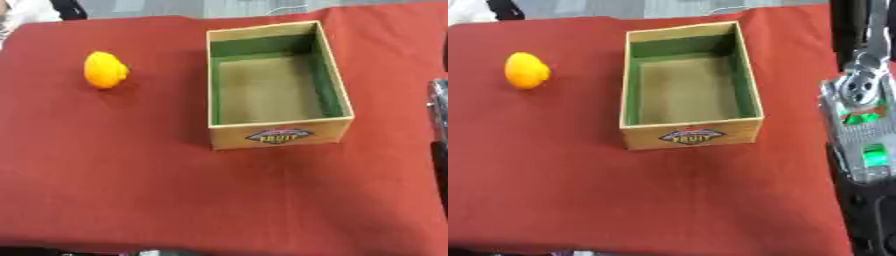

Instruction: Pick up objects on the table and place them in the box.

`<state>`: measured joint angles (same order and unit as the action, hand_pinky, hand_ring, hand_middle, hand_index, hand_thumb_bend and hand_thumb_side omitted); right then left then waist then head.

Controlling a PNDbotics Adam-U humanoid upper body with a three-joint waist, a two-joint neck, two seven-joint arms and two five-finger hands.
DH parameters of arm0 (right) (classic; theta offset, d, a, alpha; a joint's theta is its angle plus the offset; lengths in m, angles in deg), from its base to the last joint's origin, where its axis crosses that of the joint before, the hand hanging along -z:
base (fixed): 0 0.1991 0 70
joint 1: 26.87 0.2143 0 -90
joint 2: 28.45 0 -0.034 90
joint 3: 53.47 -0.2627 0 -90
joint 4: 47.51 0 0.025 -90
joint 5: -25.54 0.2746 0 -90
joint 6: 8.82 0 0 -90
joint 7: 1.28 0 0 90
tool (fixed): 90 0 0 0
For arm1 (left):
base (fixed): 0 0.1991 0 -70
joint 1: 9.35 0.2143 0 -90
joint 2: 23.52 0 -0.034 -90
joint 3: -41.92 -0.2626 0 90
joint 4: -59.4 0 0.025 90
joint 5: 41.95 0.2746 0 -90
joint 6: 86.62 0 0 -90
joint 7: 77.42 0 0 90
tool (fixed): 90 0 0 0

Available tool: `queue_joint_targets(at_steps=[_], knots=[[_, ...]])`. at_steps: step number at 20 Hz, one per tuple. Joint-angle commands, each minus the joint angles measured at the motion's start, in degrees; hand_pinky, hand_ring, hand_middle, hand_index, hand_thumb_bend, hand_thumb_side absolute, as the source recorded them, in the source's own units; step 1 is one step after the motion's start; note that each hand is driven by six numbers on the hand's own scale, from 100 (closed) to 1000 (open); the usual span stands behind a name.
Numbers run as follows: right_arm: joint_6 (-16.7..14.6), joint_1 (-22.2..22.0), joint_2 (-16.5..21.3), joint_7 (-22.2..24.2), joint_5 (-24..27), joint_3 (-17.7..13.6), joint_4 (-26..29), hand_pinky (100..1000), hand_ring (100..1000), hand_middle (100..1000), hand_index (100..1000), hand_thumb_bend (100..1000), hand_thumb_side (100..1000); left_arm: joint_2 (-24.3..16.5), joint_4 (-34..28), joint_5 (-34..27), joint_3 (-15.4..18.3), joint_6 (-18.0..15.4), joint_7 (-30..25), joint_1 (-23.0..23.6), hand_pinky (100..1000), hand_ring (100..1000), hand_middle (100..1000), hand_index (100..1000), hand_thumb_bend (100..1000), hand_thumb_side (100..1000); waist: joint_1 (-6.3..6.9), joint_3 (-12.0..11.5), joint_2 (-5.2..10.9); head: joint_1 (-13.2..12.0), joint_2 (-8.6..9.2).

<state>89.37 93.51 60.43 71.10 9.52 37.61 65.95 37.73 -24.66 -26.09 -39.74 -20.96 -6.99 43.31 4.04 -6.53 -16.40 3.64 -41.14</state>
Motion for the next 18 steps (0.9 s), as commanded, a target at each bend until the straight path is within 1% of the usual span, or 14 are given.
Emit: queue_joint_targets(at_steps=[1,2,3,7,11,15,16,18], knots=[[0.12,1.26,0.61,0.40,0.19,0.26,1.14,818,786,591,881,100,1000,-6.27,3.77,2.70,-2.27,-1.71,-2.67,-3.15,691,740,745,934,570,935,-0.18,0.31,0.75,-0.46,1.08],[0.16,1.38,0.62,0.53,0.22,0.36,1.14,818,786,591,881,100,1000,-6.55,5.23,3.60,-3.05,-2.22,-3.56,-4.20,692,742,747,935,599,941,-0.24,0.49,0.68,-0.51,1.23],[0.21,1.46,0.64,0.64,0.25,0.42,1.14,819,786,591,881,100,1000,-6.50,6.64,4.47,-3.70,-2.71,-4.43,-5.19,695,747,751,939,650,944,-0.28,0.61,0.64,-0.51,1.34],[0.35,1.59,0.72,0.96,0.34,0.63,1.14,819,787,591,881,100,1000,-4.75,12.46,8.05,-5.69,-4.48,-8.01,-9.47,701,758,763,951,713,953,-0.34,0.78,0.62,-0.23,1.54],[0.43,1.46,0.61,1.12,0.51,0.74,1.14,820,787,590,882,100,1000,-2.31,18.03,11.48,-6.05,-6.68,-11.44,-14.03,707,767,775,964,718,943,-0.47,0.69,0.59,0.04,1.65],[0.43,1.30,0.52,1.25,0.68,0.84,1.14,820,787,590,882,100,1000,0.75,23.80,15.50,-5.78,-9.01,-13.69,-18.09,719,783,800,971,693,926,-0.37,0.84,0.53,-0.14,1.65],[0.41,1.35,0.54,1.28,0.71,0.87,1.14,820,787,590,882,100,1000,1.93,26.49,19.88,-5.62,-10.45,-12.66,-19.40,718,784,804,973,693,924,-0.37,0.93,0.53,-0.18,1.62],[0.41,1.45,0.56,1.36,0.74,0.95,1.14,820,787,590,882,100,1000,4.26,31.57,28.79,-5.30,-13.76,-8.45,-21.55,719,787,810,978,683,913,-0.39,1.02,0.48,-0.25,1.58]])
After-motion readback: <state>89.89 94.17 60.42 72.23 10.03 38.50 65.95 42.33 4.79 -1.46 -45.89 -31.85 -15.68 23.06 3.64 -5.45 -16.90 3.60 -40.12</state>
